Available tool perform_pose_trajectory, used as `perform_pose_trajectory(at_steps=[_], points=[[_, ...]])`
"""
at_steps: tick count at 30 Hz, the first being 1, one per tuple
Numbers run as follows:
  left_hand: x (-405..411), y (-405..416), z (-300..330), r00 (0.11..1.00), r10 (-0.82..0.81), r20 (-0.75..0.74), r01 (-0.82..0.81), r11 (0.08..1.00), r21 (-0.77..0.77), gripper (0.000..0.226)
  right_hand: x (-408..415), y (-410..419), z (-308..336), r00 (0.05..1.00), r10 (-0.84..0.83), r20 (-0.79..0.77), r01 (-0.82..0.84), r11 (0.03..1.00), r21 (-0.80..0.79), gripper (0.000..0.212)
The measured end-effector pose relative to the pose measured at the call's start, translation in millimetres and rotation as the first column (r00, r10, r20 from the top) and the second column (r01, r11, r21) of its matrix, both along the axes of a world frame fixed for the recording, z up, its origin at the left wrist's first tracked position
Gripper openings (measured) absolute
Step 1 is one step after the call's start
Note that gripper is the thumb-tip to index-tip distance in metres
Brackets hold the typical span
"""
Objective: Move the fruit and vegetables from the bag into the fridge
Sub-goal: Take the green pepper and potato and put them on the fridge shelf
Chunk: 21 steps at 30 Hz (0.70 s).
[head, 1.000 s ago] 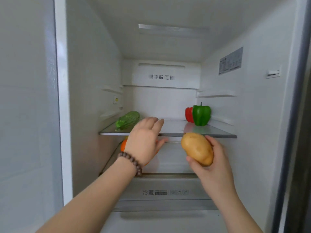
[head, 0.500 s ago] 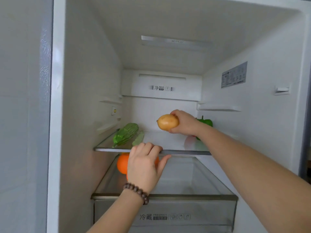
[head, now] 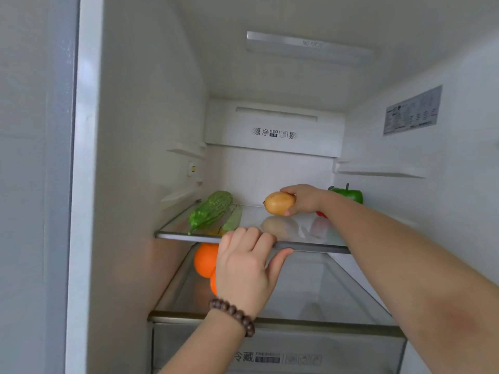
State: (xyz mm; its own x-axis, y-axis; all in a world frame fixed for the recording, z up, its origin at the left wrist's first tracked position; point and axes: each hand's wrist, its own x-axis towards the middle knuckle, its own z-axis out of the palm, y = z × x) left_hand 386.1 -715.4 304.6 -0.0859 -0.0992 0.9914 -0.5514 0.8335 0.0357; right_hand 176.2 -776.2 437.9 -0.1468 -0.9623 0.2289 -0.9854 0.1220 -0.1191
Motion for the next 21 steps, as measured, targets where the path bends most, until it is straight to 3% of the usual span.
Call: perform_pose_trajectory(at_steps=[3,7,14,21], points=[[-0.6,0.7,-0.3,1.000,0.002,0.004,-0.002,1.000,0.010,0.032,1.1,3.8,-2.0,1.000,0.014,-0.023,-0.013,1.000,0.016,0.096],[-0.5,1.3,0.1,1.000,0.005,0.015,-0.005,1.000,0.023,0.032,3.0,19.1,-0.4,0.999,0.036,-0.002,-0.036,0.998,-0.056,0.096],[4.4,7.9,3.7,0.998,0.004,0.070,-0.010,0.996,0.093,0.027,41.7,75.4,-12.3,0.996,0.066,0.052,-0.046,0.947,-0.319,0.066],[17.9,20.3,1.6,0.982,-0.084,0.168,0.060,0.987,0.146,0.024,85.0,154.6,-63.3,0.996,-0.006,0.088,0.059,0.786,-0.615,0.052]])
